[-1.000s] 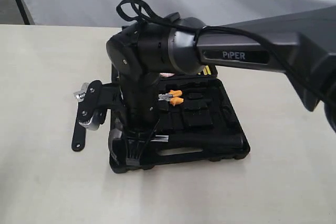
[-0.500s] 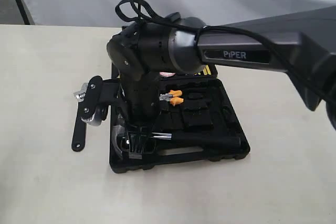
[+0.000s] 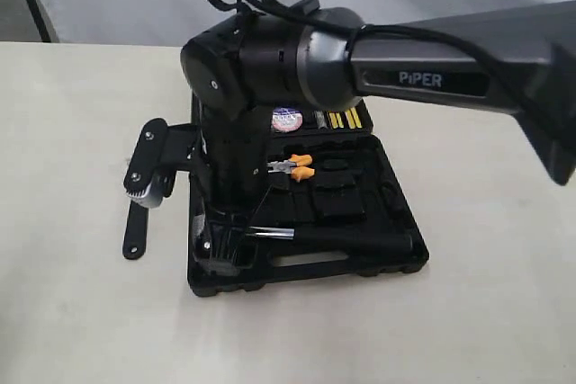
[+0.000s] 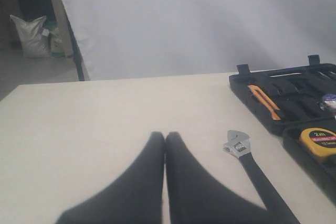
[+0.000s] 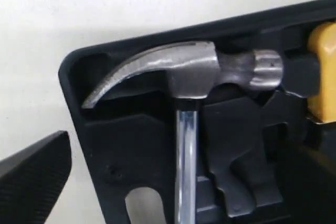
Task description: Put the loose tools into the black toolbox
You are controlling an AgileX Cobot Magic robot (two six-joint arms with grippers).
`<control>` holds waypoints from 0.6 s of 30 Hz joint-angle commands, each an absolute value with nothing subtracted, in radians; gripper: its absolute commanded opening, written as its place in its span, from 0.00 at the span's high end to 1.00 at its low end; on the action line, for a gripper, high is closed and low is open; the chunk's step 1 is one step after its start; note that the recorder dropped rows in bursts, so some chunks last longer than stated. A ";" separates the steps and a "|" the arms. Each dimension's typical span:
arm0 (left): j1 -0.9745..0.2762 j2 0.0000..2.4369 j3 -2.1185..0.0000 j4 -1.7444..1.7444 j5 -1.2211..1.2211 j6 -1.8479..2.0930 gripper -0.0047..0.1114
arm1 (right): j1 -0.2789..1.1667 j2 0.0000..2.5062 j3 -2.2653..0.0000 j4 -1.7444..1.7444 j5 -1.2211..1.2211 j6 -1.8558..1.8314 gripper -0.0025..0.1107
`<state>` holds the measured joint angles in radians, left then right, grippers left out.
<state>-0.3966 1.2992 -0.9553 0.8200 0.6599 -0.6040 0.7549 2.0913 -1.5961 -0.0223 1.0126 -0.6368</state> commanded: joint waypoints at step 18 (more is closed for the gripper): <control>-0.393 1.291 -0.946 0.806 0.643 -0.614 0.95 | 0.439 2.045 -1.751 0.614 1.221 -1.033 0.98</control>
<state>-0.3966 1.2992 -0.9553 0.8200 0.6599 -0.6040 0.5233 2.0220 -1.7600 0.5123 1.2131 -0.9969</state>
